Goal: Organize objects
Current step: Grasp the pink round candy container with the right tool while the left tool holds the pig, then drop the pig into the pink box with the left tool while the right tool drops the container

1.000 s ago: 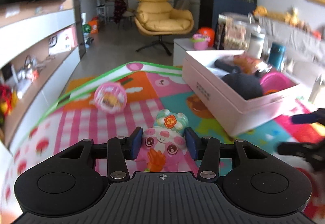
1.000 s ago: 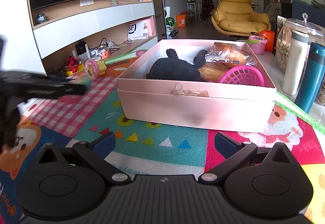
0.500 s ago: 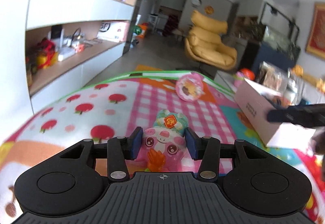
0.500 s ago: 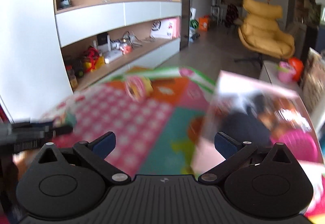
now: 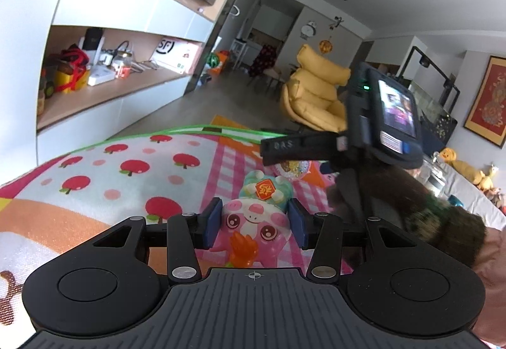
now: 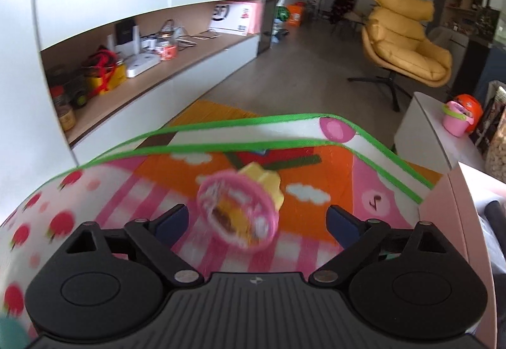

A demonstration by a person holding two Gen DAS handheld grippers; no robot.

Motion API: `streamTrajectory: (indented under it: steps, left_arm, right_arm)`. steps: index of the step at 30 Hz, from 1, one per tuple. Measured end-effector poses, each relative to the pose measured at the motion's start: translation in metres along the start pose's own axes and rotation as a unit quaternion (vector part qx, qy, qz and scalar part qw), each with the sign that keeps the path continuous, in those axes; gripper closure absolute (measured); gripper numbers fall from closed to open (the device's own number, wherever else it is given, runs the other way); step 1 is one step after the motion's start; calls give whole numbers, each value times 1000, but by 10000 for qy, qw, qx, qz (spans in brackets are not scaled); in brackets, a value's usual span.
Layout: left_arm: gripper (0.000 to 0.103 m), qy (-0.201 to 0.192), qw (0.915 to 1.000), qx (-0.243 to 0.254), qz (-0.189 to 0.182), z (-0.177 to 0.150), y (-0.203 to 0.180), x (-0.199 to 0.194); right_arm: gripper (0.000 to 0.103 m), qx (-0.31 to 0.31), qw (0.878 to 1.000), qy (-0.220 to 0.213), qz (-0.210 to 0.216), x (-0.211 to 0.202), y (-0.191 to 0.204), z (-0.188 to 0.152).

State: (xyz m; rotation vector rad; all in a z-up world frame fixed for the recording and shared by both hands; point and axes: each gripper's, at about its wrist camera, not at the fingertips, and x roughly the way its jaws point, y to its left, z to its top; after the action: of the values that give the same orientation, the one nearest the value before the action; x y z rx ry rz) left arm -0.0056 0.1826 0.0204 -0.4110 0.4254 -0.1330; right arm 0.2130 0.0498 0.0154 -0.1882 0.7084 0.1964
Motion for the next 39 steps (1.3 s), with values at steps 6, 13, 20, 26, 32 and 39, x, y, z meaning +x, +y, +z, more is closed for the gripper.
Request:
streamTrajectory:
  steps: [6, 13, 20, 26, 32, 39]
  left_arm:
    - [53, -39, 10000, -30, 20, -1, -1, -2]
    - [53, -53, 10000, -59, 6, -1, 0, -2]
    - [53, -57, 9999, -145, -58, 0, 6, 0]
    - [53, 3, 10000, -79, 3, 1, 3, 1]
    - [53, 478, 9986, -81, -208, -4, -18, 1]
    - [53, 681, 9973, -73, -279, -12, -33, -10]
  right_arm:
    - [27, -94, 9998, 37, -199, 9, -1, 3]
    - [48, -334, 9992, 98, -199, -12, -7, 3]
    - [48, -472, 9980, 326, 279, -68, -26, -22]
    - [48, -1141, 9899, 476, 691, -128, -36, -59]
    - [48, -1004, 9855, 844, 1074, -163, -54, -85]
    - [48, -929, 9766, 1269, 1464, -177, -68, -108]
